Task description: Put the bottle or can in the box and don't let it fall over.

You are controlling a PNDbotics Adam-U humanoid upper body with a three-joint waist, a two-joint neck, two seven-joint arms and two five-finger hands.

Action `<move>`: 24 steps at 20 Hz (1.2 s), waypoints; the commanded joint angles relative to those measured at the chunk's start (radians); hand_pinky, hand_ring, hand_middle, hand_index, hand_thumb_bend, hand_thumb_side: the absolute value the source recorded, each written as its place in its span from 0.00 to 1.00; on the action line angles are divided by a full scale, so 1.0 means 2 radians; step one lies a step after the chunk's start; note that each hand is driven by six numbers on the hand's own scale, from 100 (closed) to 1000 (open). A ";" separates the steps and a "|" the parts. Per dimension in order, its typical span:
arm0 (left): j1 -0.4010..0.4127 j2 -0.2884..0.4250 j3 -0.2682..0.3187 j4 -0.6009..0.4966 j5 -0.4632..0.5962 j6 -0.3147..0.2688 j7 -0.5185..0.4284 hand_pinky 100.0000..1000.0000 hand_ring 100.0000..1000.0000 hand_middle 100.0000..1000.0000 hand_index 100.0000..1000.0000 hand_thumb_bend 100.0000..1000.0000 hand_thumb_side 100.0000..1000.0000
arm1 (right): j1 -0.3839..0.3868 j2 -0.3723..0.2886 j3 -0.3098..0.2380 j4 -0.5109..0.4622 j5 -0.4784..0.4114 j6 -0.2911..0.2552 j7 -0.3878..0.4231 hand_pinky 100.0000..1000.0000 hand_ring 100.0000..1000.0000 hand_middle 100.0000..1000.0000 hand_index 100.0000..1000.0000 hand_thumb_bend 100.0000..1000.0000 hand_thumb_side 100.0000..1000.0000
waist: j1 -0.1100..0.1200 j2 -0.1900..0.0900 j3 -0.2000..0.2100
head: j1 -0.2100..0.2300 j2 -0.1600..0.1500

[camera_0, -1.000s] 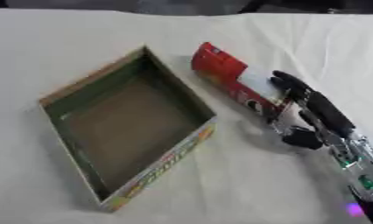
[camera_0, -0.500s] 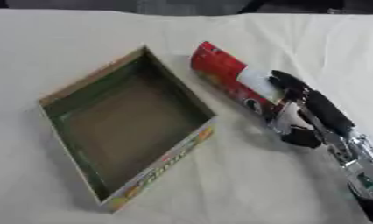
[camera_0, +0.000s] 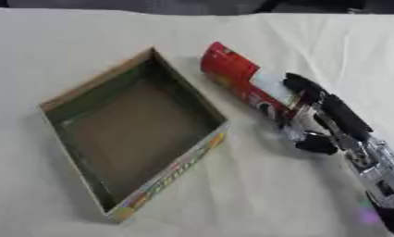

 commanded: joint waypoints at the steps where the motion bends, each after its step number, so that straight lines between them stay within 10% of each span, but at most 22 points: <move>1: -0.003 0.010 0.004 -0.009 0.003 -0.002 0.001 0.46 0.80 1.00 0.79 0.08 0.86 | 0.002 -0.009 0.006 0.009 0.002 -0.002 0.007 0.36 1.00 0.98 0.88 0.00 0.60 | 0.004 0.004 0.003 | -0.002 -0.008; 24: -0.002 0.010 0.006 -0.009 0.009 -0.002 0.003 0.46 0.80 1.00 0.78 0.08 0.85 | -0.006 -0.008 0.012 0.027 -0.011 -0.013 -0.024 0.16 1.00 0.69 0.75 0.00 0.00 | 0.005 0.007 0.009 | -0.009 -0.013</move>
